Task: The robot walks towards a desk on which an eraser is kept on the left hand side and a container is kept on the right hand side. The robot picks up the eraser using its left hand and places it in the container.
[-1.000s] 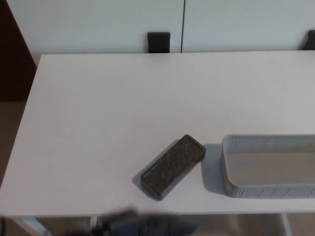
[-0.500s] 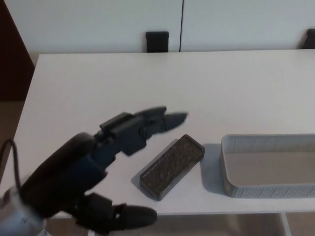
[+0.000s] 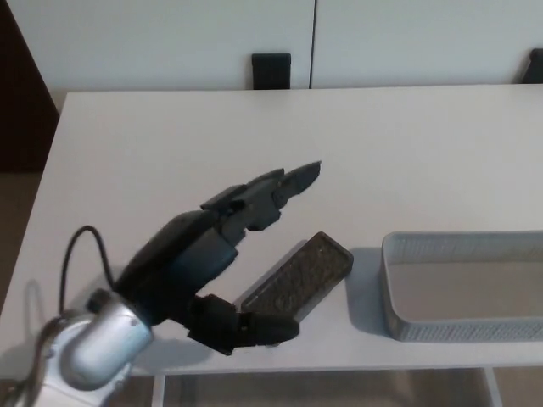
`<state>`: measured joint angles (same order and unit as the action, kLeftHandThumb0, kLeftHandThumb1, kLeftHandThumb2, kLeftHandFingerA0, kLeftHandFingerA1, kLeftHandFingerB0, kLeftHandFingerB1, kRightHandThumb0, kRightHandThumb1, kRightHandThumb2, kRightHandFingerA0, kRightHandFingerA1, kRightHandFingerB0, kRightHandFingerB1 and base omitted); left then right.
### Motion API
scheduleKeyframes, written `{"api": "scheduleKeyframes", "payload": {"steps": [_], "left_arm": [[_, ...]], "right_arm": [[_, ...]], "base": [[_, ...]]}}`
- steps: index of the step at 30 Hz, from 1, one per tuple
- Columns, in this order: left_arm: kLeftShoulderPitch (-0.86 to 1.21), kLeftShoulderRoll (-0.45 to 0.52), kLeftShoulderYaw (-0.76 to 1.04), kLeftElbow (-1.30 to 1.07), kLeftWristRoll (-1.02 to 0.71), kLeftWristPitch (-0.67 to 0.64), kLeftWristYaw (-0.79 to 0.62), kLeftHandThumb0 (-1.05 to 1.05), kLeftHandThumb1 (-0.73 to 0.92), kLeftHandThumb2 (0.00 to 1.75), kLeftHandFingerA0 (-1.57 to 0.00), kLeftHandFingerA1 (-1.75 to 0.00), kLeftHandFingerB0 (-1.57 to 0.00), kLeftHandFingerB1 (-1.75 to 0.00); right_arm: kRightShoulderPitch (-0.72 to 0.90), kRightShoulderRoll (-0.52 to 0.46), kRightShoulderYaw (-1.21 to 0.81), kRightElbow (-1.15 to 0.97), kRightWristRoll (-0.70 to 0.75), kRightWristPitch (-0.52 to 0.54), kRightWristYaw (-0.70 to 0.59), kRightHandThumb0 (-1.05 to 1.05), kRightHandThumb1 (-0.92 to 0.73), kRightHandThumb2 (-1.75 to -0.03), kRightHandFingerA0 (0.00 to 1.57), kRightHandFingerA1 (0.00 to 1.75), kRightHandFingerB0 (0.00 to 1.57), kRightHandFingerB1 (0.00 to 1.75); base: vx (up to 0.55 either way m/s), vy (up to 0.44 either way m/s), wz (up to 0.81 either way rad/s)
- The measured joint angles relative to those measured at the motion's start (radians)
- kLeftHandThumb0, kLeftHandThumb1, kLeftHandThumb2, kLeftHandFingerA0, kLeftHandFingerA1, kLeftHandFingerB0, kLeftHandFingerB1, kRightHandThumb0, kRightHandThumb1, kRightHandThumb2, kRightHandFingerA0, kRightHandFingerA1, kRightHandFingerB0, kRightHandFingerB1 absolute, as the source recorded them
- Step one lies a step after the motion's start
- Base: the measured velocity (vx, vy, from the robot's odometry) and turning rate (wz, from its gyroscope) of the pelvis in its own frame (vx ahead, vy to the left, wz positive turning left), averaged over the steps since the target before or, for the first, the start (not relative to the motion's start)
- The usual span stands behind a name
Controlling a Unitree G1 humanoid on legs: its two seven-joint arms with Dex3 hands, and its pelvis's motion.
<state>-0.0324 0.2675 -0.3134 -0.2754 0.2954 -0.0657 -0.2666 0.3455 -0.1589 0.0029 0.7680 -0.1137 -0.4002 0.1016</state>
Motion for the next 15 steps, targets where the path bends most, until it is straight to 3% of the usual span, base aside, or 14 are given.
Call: {"api": "scheduleKeyframes", "payload": {"steps": [15], "left_arm": [[-0.018,-0.139,-0.159,0.181,0.233,0.154,0.121,-0.84,0.53,0.86,0.00,0.00,0.00,-0.03]], "right_arm": [[0.000,0.000,0.000,0.000,-0.001,0.001,0.000,-0.35,-0.54,-0.56,0.50,0.52,0.33,0.43]], "base": [[0.00,0.000,0.00]]}}
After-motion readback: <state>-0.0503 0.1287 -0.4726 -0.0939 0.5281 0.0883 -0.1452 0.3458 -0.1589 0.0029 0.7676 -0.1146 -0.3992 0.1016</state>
